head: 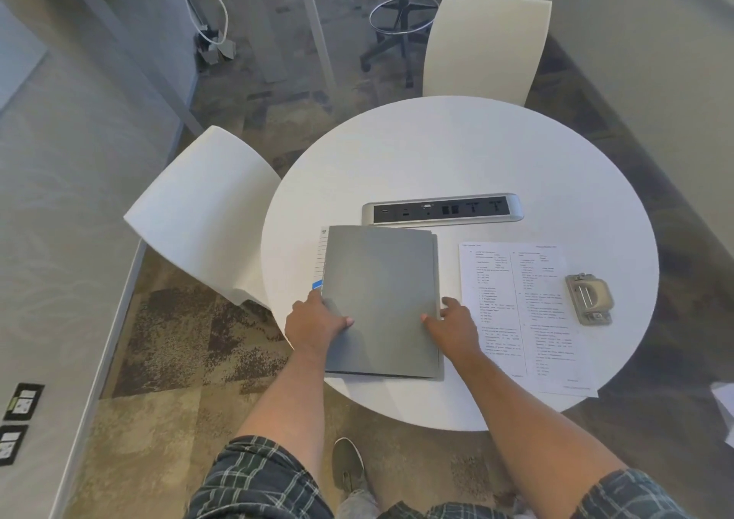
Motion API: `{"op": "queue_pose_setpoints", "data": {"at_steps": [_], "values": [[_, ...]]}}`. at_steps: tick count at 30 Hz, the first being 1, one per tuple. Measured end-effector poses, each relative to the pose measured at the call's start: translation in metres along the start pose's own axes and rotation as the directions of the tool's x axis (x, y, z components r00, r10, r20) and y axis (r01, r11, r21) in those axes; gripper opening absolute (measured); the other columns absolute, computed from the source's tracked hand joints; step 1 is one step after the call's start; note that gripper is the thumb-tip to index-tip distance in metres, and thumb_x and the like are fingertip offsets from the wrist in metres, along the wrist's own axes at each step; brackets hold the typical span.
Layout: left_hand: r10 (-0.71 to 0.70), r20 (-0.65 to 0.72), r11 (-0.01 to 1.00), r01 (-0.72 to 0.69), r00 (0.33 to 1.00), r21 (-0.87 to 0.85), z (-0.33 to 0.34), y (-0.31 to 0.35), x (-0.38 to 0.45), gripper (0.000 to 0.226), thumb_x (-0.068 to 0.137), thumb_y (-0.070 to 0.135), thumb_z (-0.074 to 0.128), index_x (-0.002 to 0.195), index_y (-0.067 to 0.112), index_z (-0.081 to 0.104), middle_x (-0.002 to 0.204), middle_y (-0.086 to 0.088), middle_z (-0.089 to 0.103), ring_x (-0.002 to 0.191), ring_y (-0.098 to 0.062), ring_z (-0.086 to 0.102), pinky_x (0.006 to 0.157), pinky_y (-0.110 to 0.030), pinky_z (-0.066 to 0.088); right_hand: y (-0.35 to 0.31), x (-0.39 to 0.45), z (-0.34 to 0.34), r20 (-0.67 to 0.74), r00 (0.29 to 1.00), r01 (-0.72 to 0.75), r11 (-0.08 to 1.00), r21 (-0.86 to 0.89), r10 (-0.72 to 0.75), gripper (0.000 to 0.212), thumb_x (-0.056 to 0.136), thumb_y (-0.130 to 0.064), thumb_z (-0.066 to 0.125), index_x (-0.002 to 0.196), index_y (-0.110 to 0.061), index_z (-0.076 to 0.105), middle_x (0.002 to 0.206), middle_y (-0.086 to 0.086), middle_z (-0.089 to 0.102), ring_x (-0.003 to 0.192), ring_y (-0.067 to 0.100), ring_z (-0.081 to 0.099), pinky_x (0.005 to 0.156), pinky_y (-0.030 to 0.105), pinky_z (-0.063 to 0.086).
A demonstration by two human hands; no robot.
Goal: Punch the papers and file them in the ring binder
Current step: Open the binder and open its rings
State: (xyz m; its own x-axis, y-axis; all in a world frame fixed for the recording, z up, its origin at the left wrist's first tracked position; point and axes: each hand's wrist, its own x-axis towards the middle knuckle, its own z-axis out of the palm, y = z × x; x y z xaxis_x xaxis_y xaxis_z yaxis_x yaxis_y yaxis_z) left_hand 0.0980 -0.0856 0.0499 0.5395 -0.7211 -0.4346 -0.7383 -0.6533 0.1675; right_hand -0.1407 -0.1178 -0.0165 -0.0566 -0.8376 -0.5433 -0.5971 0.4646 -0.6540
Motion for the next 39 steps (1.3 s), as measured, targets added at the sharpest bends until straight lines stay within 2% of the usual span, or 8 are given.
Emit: {"op": "queue_pose_setpoints", "data": {"at_steps": [2,6,15,20,27,32,36,39], "values": [[0.023,-0.002,1.000,-0.023,1.000,-0.003,0.002,0.000,-0.006,0.076,0.075,0.058,0.081,0.135,0.020,0.052,0.125,-0.010,0.062,0.117,-0.032,0.062,0.094,-0.039,0.052,0.001,0.003,-0.007,0.017,0.996,-0.086,0.986,0.143,0.084,0.069,0.092,-0.026,0.073,0.152,-0.011,0.045,0.140,0.012,0.061,0.127,0.032,0.061,0.110,0.044,0.047],[0.070,-0.002,0.996,-0.070,0.998,-0.051,0.005,-0.003,-0.014,0.072,0.077,0.059,0.080,0.132,0.020,0.055,0.124,-0.006,0.064,0.115,-0.029,0.063,0.091,-0.037,0.051,0.002,0.004,-0.017,0.019,0.996,-0.085,0.944,0.320,0.083,0.033,0.090,-0.015,0.068,0.123,-0.012,0.069,0.121,0.010,0.074,0.106,0.029,0.071,0.101,0.045,0.055],[0.188,0.000,0.917,-0.175,0.982,-0.358,0.034,0.000,-0.033,0.044,0.081,0.042,0.082,0.112,0.017,0.065,0.107,0.008,0.064,0.096,-0.018,0.061,0.079,-0.028,0.042,0.015,-0.008,-0.046,-0.234,0.972,-0.045,0.993,-0.109,0.018,0.046,0.100,-0.030,0.057,0.145,-0.026,0.047,0.134,0.010,0.062,0.112,0.033,0.064,0.085,0.040,0.049],[0.172,-0.020,0.898,-0.165,0.985,-0.409,0.049,0.004,-0.040,0.042,0.079,0.042,0.084,0.110,0.022,0.066,0.122,0.009,0.064,0.110,-0.017,0.063,0.085,-0.027,0.041,0.023,-0.012,-0.056,-0.247,0.967,-0.107,0.974,-0.198,0.057,0.045,0.099,-0.044,0.054,0.140,-0.026,0.053,0.132,0.006,0.065,0.114,0.031,0.065,0.101,0.045,0.047],[0.169,-0.022,0.879,-0.161,0.985,-0.450,0.054,0.005,-0.039,0.049,0.079,0.044,0.084,0.120,0.023,0.066,0.127,0.011,0.065,0.112,-0.016,0.063,0.089,-0.029,0.045,0.028,-0.004,-0.058,-0.236,0.955,-0.193,0.981,-0.023,0.182,0.059,0.089,-0.052,0.069,0.134,-0.015,0.064,0.136,0.012,0.056,0.121,0.036,0.059,0.105,0.049,0.048],[0.170,-0.022,0.864,-0.160,0.985,-0.477,0.055,0.001,-0.037,0.045,0.082,0.047,0.080,0.118,0.022,0.067,0.122,0.013,0.065,0.110,-0.016,0.063,0.088,-0.031,0.049,0.036,-0.004,-0.067,-0.204,0.976,-0.002,0.938,0.347,0.077,0.044,0.081,-0.042,0.083,0.109,-0.021,0.057,0.111,0.004,0.067,0.100,0.027,0.070,0.080,0.041,0.057],[0.136,-0.049,0.840,-0.142,0.989,-0.524,0.055,0.002,-0.037,0.024,0.086,0.047,0.073,0.087,0.024,0.064,0.109,0.014,0.072,0.099,-0.017,0.068,0.081,-0.033,0.053,0.030,-0.004,-0.081,-0.022,0.999,0.041,0.740,0.671,-0.035,0.034,0.081,-0.015,0.088,0.098,-0.012,0.058,0.111,0.024,0.073,0.091,0.038,0.076,0.071,0.044,0.063],[0.085,-0.045,0.797,-0.095,0.995,-0.597,0.053,0.003,-0.036,0.028,0.086,0.044,0.071,0.075,0.020,0.061,0.105,0.019,0.074,0.090,-0.008,0.068,0.073,-0.025,0.049,0.014,-0.014,-0.088,0.272,0.949,-0.132,0.582,0.802,-0.160,0.045,0.088,-0.037,0.076,0.119,-0.005,0.070,0.120,0.026,0.073,0.095,0.036,0.076,0.077,0.046,0.063]]}}
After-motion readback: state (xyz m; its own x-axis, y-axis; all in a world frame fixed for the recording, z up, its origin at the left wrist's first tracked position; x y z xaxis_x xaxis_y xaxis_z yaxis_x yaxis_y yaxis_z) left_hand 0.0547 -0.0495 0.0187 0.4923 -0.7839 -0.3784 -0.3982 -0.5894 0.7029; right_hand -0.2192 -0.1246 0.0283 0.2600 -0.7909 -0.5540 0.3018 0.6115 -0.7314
